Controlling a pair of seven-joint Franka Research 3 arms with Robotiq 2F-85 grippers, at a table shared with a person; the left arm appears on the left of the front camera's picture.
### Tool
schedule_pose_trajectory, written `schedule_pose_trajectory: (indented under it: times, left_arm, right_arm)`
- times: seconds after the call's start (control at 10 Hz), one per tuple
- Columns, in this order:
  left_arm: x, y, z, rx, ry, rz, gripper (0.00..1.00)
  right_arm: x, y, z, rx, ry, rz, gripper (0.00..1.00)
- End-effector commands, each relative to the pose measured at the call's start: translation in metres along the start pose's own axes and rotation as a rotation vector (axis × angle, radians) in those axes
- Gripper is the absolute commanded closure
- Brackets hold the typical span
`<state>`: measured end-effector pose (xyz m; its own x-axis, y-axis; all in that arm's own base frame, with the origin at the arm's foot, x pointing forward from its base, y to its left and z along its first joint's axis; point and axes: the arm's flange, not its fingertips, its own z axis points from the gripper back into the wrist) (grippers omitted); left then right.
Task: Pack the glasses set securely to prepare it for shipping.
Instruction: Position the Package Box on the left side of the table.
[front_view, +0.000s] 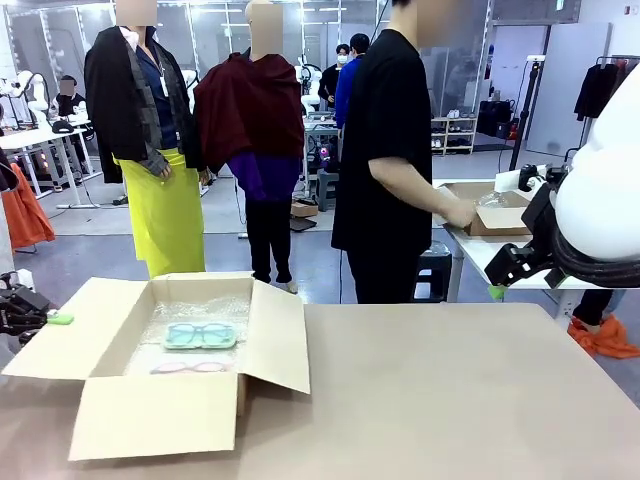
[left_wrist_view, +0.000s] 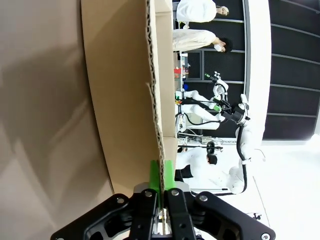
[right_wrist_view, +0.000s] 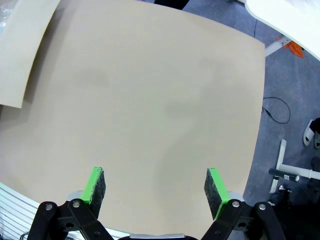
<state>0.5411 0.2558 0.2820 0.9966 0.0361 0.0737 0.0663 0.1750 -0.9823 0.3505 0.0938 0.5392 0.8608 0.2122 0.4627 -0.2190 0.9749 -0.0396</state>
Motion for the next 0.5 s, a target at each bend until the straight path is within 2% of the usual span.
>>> schedule_pose_trajectory:
  times: [0.0,0.4]
  left_arm:
    - [0.010,-0.002,0.032,-0.004,0.033,0.021,0.97]
    - [0.009,-0.017,0.099,0.039,0.011,0.013,0.97]
  right_arm:
    - [0.002,0.000,0.001,-0.004,-0.004,0.005,0.00]
    - [0.002,0.000,0.001,-0.004,-0.004,0.005,0.00]
